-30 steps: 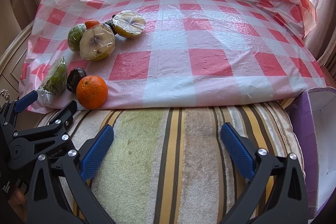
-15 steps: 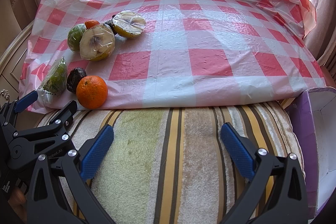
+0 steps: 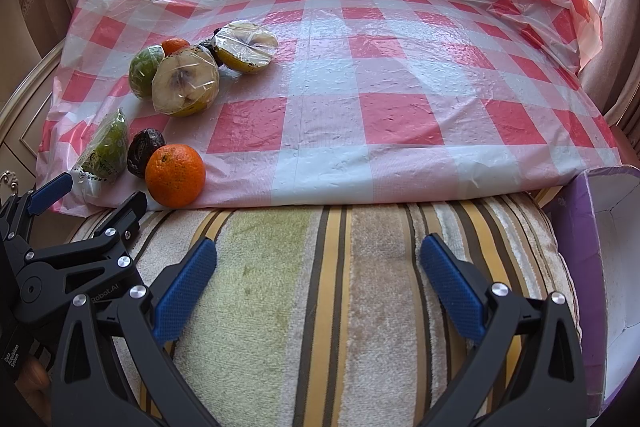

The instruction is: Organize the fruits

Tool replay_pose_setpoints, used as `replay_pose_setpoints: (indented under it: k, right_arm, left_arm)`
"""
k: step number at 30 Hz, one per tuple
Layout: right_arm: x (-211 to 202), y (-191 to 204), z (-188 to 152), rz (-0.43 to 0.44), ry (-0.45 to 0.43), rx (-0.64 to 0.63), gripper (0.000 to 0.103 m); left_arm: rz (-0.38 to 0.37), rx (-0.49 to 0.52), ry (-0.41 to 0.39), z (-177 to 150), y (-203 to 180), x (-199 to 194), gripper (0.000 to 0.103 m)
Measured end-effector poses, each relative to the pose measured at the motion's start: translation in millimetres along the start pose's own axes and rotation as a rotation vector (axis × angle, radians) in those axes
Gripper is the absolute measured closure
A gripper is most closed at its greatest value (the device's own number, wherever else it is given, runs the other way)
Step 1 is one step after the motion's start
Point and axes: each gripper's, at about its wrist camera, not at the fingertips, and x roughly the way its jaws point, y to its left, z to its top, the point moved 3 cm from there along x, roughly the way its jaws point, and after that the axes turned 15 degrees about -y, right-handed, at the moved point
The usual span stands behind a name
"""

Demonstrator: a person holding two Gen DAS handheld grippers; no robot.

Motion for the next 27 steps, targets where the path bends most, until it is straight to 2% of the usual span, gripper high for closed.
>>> replay_pose_setpoints:
  k: [13, 22, 27]
  right_arm:
    - [-0.8, -0.7, 0.2, 0.001, -0.011, 0.001, 0.001]
    - [-1.5, -0.6, -0.2, 0.002, -0.009, 0.005, 0.001]
    - [0.2, -3.3, 6.4, 0.048, 0.012, 0.040, 0.001]
  left_arm:
    - [-0.009, -0.009, -0.023, 3.3, -0.1, -4.0, 0.004]
    - [-0.072, -0.080, -0.078, 6.3, 6.4, -14.1, 0.004]
    - [-0.121, -0.143, -0.143, 9.8, 14.5, -25.7, 0.004]
